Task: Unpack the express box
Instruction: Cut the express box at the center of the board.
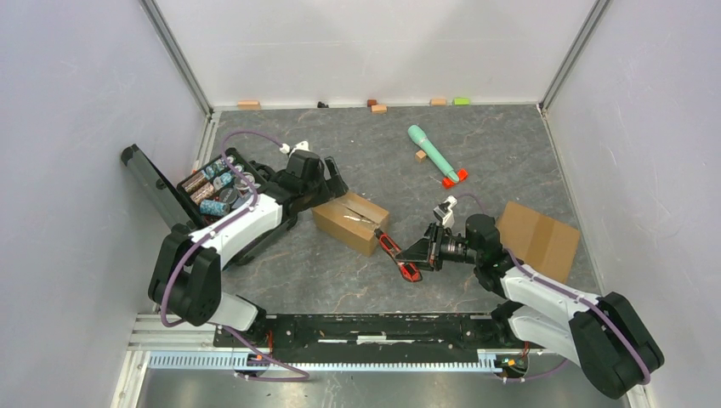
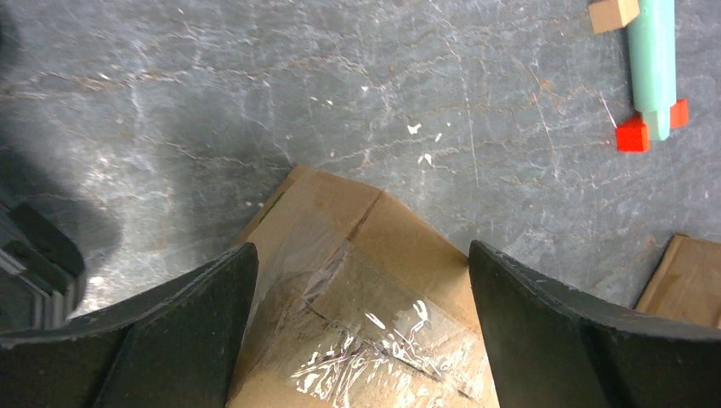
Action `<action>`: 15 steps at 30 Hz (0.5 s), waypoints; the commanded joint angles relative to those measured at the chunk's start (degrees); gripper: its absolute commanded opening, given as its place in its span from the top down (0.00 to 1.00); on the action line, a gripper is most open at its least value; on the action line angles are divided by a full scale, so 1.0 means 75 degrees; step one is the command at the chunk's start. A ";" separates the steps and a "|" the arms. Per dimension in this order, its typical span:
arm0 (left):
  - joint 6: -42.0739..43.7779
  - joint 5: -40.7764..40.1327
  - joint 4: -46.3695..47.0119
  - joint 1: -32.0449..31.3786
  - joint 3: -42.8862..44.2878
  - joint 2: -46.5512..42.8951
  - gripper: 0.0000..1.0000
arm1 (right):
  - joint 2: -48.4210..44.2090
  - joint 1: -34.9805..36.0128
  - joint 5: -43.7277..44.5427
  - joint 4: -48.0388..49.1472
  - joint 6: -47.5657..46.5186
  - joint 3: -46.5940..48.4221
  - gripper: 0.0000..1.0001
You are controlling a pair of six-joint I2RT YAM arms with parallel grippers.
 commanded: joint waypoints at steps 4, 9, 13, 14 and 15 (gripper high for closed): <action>-0.0680 0.0440 0.0100 -0.0477 -0.0171 -0.0038 0.01 | 0.0360 0.0094 0.0229 0.0951 0.0192 -0.0063 1.00; -0.0602 0.0357 0.0051 -0.0497 -0.0183 -0.0039 0.01 | 0.0456 0.0095 0.0268 0.0957 0.0106 -0.0111 1.00; 0.0009 0.0388 -0.0349 -0.0489 0.0138 0.0000 0.00 | 0.0361 0.0092 0.0370 0.0304 -0.0482 0.0103 1.00; 0.0231 0.0363 -0.0502 -0.0486 0.0232 -0.0008 0.00 | 0.0341 0.0091 0.0453 -0.0066 -0.0785 0.0243 1.00; 0.0460 0.0400 -0.0643 -0.0486 0.0356 -0.0006 0.00 | 0.0323 0.0095 0.0661 -0.0639 -0.1267 0.0469 1.00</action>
